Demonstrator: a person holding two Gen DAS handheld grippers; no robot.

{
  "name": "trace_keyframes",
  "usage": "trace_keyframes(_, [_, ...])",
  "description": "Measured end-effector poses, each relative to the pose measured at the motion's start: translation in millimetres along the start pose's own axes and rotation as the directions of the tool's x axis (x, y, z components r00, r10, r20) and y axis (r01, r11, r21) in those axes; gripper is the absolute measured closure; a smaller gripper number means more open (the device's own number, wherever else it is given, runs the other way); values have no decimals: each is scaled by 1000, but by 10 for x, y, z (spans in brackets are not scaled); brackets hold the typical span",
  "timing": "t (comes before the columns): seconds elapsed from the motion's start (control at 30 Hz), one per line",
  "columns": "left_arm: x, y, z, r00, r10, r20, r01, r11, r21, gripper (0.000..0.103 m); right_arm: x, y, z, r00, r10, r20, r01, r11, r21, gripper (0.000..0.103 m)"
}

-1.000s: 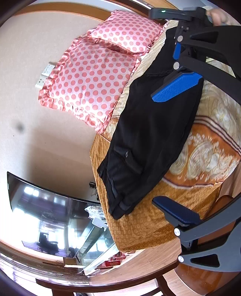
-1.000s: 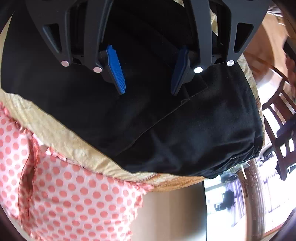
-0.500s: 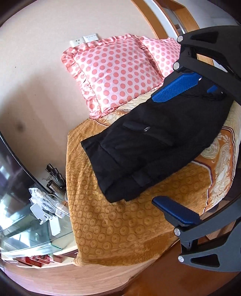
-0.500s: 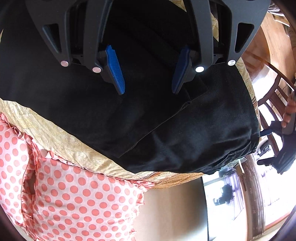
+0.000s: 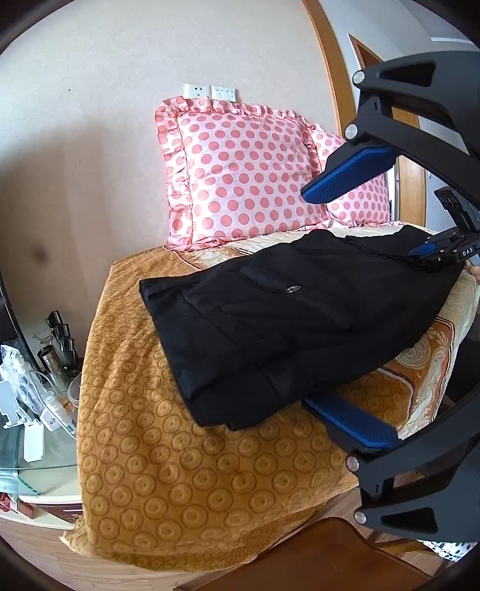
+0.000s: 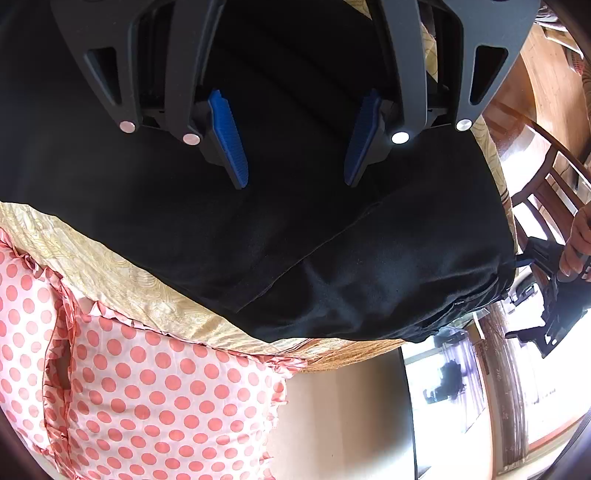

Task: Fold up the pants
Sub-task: 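Reach the left gripper to the end of the folded trousers, then grasp the folded trousers with the left gripper and lift them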

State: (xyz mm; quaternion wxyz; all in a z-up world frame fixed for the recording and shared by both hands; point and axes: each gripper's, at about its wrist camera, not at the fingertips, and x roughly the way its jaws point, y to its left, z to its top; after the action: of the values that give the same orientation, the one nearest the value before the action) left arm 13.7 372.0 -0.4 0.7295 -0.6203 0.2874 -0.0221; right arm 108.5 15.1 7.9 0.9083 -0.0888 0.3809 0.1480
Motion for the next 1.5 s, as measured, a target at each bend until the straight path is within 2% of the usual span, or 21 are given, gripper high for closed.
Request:
trace_keyframes(0.13, [47,30,44,999,-36,14,37,998,-51,2,-4,-6,-1,1000,5,2,-5,1000,4,46])
trace_keyframes(0.2, [63,9,42,999,-25,35,27,999,-43,8,-4,-10,1,1000,9,3,-9,1000,7,46])
trace_keyframes(0.27, [91,-56,10,997,31,66,-31,1000,1,16,0,-12,4,1000,10,5,-11,1000,10,46])
trace_keyframes(0.4, [137,-183,-68,983,132,128,-143,986,85,31,-15,-29,0,999,26,18,-27,999,28,46])
trace_keyframes(0.43, [164,-218,-82,974,169,153,-186,977,108,35,-31,-41,-5,999,36,27,-37,999,40,46])
trace_keyframes(0.47, [171,-224,-82,969,186,165,-207,971,117,46,-47,-55,-13,998,44,35,-46,998,51,46])
trace_keyframes(0.5, [184,-242,-91,959,213,187,-239,962,132,63,-75,-74,-23,997,58,46,-60,996,63,46])
trace_keyframes(0.57, [201,-278,-109,943,244,225,-284,944,169,85,-176,-117,-62,993,83,82,-90,992,86,46])
trace_keyframes(0.63, [183,-325,-148,936,244,253,-302,927,223,89,-312,-171,-116,987,100,126,-113,988,102,45])
trace_keyframes(0.67, [177,-403,-190,929,248,275,-321,909,265,91,-382,-201,-144,984,102,147,-118,987,108,45])
trace_keyframes(0.73, [151,-527,-263,922,237,307,-335,884,325,92,-548,-278,-217,977,93,190,-118,985,124,39])
trace_keyframes(0.8, [148,-718,-351,920,212,329,-335,861,383,92,-680,-371,-275,972,83,222,-117,983,141,39])
trace_keyframes(0.87, [174,-959,-475,919,187,346,-339,823,455,93,-826,-477,-351,967,60,248,-103,981,165,39])
trace_keyframes(0.9, [185,-1049,-534,921,177,347,-337,808,483,93,-879,-529,-387,966,49,254,-97,979,178,39])
trace_keyframes(1.07, [386,-1696,-981,950,103,294,-276,715,643,93,-1109,-861,-647,965,-2,264,-75,957,280,37])
trace_keyframes(1.13, [488,-1940,-1174,965,72,250,-230,684,692,93,-1176,-996,-764,964,-22,265,-69,942,328,27])
trace_keyframes(1.23, [693,-2290,-1529,984,36,176,-159,625,764,93,-1314,-1193,-938,959,-57,276,-60,917,396,27])
trace_keyframes(1.37, [982,-2638,-2010,999,-2,53,-43,559,828,93,-1532,-1441,-1174,952,-124,281,-25,881,473,27])
trace_keyframes(1.5, [1284,-2828,-2448,998,-14,-68,66,507,859,93,-1730,-1631,-1401,940,-183,287,0,843,539,27])
